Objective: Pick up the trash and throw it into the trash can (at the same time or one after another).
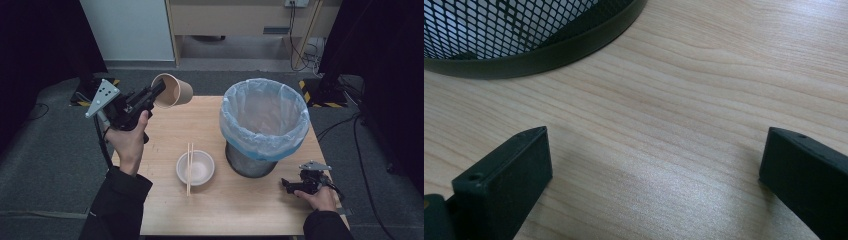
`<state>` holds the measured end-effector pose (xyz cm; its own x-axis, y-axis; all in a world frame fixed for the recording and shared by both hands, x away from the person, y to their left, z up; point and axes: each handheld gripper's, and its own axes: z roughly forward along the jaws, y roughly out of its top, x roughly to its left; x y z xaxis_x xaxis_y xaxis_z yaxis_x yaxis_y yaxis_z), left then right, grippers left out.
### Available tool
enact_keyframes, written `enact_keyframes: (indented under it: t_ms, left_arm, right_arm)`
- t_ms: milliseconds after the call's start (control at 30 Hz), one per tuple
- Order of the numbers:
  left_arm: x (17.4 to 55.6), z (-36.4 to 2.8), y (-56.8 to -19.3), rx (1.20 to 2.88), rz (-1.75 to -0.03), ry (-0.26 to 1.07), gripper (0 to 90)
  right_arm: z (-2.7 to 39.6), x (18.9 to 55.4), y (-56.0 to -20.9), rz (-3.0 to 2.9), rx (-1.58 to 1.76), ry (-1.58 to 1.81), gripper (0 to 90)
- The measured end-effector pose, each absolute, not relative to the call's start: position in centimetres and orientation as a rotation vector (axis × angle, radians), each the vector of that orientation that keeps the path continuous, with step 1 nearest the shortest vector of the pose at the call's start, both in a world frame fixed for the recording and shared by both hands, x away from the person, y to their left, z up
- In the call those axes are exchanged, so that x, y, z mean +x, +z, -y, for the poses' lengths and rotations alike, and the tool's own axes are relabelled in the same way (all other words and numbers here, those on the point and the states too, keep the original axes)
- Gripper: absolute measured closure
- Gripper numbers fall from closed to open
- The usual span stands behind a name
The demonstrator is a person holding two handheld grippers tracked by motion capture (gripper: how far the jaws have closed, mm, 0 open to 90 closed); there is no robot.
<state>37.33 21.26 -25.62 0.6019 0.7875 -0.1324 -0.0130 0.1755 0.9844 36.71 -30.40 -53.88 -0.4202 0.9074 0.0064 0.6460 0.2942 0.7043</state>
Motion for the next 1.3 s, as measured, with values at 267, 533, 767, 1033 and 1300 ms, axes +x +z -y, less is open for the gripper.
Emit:
enact_keyframes:
  t_ms: [267,533,767,1033,1300]
  left_arm:
    - [37.7,-19.8,-24.1,1.295,-0.729,0.663,81.1]
    - [37.9,-17.9,-22.6,1.314,-0.687,0.665,81.1]
    - [38.5,-16.3,-22.4,1.328,-0.674,0.648,81.0]
    - [39.1,-14.6,-22.5,1.337,-0.659,0.623,81.0]
    - [39.5,-12.3,-22.5,1.352,-0.632,0.594,81.0]
  right_arm:
    - [30.4,36.7,-53.9,-2.173,1.392,0.901,0.6]
    - [30.4,36.7,-53.9,-2.172,1.394,0.902,0.6]
    - [30.4,36.7,-53.9,-2.172,1.395,0.902,0.6]
    - [30.4,36.7,-53.9,-2.171,1.39,0.903,0.6]
    - [30.4,36.7,-53.9,-2.171,1.39,0.903,0.6]
